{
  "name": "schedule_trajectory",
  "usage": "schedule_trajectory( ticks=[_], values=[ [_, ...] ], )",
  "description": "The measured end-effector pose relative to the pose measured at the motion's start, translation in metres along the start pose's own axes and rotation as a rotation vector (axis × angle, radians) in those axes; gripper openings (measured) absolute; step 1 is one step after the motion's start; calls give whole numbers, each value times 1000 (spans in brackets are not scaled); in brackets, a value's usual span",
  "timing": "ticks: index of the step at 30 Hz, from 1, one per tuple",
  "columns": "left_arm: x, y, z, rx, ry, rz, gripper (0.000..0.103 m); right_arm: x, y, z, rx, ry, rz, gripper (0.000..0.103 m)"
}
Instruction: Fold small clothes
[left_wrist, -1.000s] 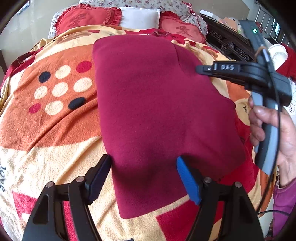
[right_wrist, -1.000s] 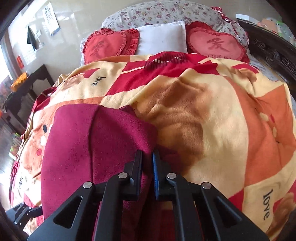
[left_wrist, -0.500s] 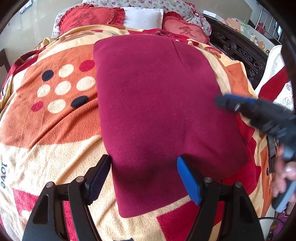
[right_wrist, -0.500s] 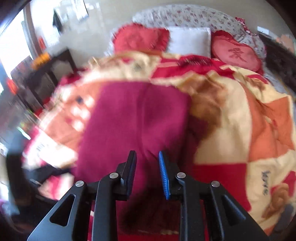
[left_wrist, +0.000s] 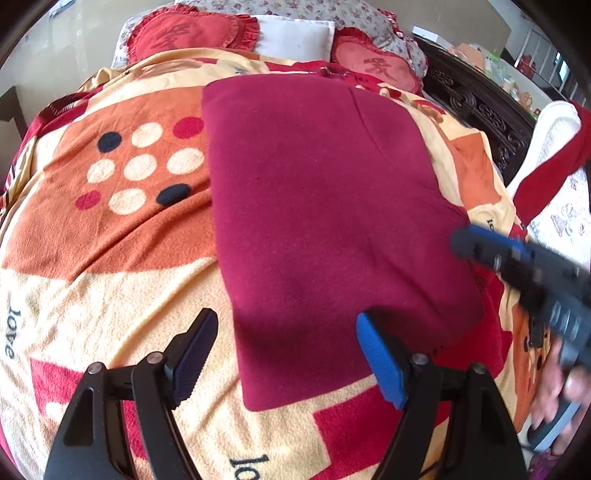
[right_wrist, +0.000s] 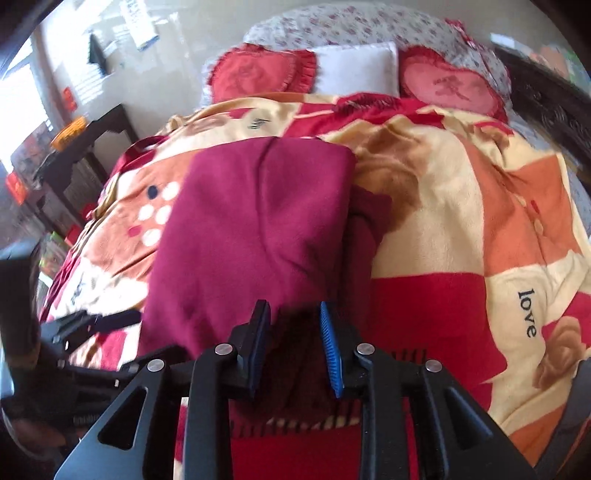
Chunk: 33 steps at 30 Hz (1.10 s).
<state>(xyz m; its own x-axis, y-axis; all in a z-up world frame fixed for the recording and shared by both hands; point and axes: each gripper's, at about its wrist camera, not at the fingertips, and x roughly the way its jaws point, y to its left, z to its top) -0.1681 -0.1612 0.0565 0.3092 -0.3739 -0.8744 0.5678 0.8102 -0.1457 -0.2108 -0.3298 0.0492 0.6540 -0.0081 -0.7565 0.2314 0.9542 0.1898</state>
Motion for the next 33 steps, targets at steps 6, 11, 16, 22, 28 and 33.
schedule_trajectory(
  ticks=[6,11,16,22,28,33],
  values=[
    [-8,8,3,-27,-9,-43,81,28,-5,-24,10,80,-42,9],
    [-14,30,19,-102,-73,-149,91,7,-30,-13,124,-14,73,32],
    [3,47,35,-172,-60,-214,92,15,-55,4,235,-74,166,50],
    [32,51,44,-189,4,-280,92,61,-73,25,273,-12,244,57],
    [50,42,50,-167,17,-297,95,83,-66,30,267,-3,297,61],
    [41,39,56,-145,20,-285,69,89,-52,31,275,23,288,40]
  ],
)
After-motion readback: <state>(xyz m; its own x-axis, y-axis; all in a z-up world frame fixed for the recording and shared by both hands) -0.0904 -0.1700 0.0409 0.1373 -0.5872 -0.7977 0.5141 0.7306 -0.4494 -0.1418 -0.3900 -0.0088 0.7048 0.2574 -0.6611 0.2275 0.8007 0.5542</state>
